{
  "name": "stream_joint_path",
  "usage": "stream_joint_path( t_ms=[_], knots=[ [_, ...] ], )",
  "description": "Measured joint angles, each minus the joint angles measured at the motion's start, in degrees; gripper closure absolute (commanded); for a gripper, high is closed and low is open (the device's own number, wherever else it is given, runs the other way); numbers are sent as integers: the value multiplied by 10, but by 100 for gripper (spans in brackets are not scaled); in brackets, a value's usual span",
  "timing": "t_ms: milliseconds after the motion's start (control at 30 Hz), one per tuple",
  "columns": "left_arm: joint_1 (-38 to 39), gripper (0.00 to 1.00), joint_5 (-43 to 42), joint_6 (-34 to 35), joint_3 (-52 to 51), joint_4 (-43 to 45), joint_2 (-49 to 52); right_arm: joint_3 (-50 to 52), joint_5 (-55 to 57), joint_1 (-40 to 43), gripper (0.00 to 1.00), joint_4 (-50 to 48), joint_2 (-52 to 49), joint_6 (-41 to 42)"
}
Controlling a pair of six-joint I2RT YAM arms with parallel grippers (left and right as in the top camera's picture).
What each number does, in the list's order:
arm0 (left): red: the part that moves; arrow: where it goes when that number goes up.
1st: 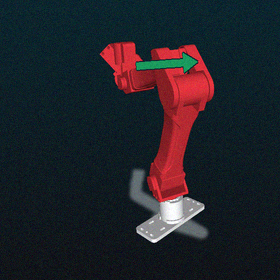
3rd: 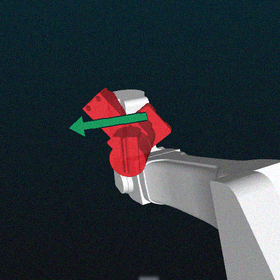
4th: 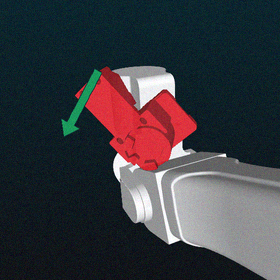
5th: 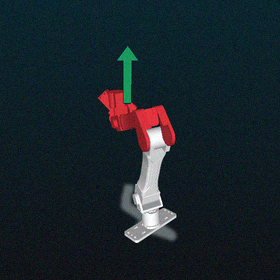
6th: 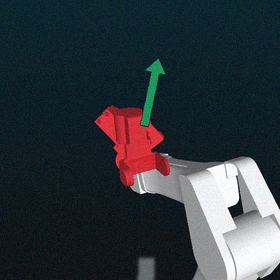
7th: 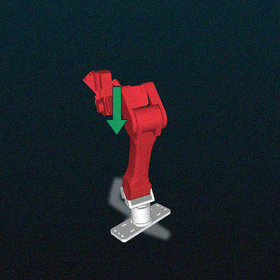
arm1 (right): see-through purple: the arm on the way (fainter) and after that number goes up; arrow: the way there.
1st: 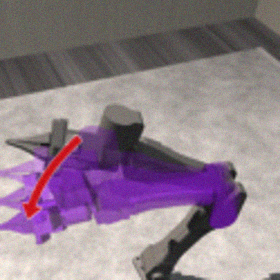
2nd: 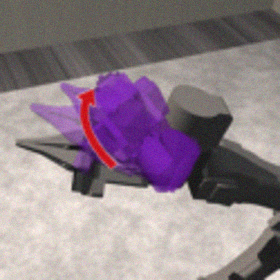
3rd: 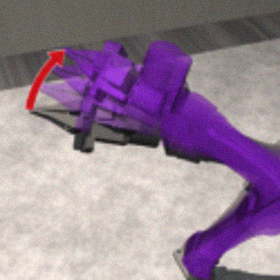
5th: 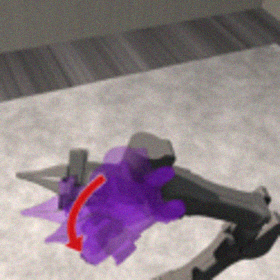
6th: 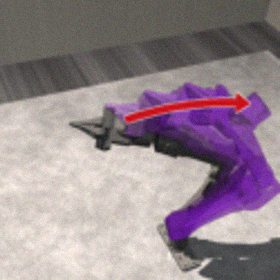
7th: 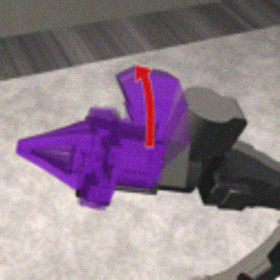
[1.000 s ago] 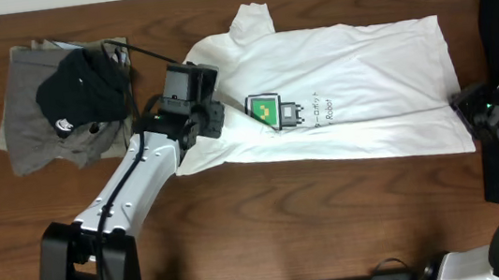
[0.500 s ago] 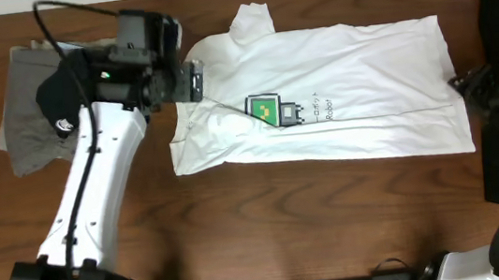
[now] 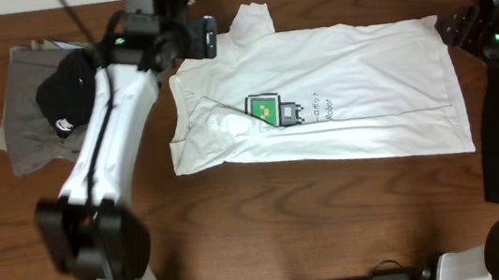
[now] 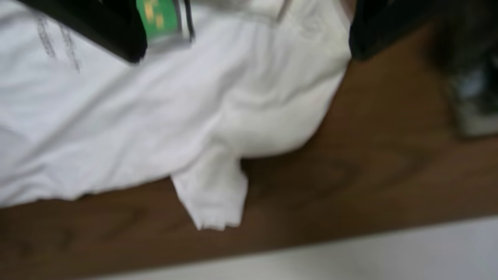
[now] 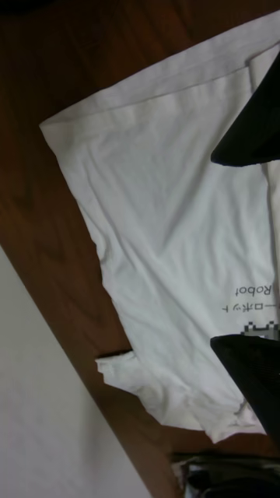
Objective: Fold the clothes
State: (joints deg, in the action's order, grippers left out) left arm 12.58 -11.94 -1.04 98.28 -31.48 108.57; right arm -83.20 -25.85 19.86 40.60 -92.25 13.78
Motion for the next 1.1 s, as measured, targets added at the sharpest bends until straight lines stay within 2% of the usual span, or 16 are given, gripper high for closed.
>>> stream_joint_path(
  t_ms=[200, 267, 367, 467, 533, 600, 667, 867, 933, 967, 1100],
  knots=[
    [0, 18, -37, 26, 0, 98, 111, 0, 12, -15, 30, 17, -7, -4],
    [0, 23, -46, 36, 0, 120, 133, 0, 17, -17, 30, 23, -12, -5],
    [0, 28, -55, 51, 0, 121, 157, 0, 24, -18, 40, 35, -26, -8],
    [0, 36, -59, 60, -1, 108, 164, 0, 28, -17, 65, 37, -49, -13],
    [0, 44, -61, 64, -1, 99, 164, 0, 30, -18, 79, 33, -72, -17],
    [0, 51, -62, 67, 0, 73, 163, 0, 29, -18, 88, 34, -104, -18],
    [-2, 52, -62, 68, 0, 34, 163, 0, 26, -18, 94, 46, -134, -21],
    [-15, 52, -62, 68, -3, -102, 118, 2, 23, -17, 94, 124, -185, -34],
    [-25, 51, -62, 69, -3, -152, 70, 2, 26, -17, 90, 150, -181, -40],
    [-29, 47, -61, 68, -3, -174, 48, 1, 31, -17, 90, 168, -181, -41],
    [-43, 46, -40, 70, 4, -290, -45, 1, 68, -17, 89, 235, -179, -49]
  ],
)
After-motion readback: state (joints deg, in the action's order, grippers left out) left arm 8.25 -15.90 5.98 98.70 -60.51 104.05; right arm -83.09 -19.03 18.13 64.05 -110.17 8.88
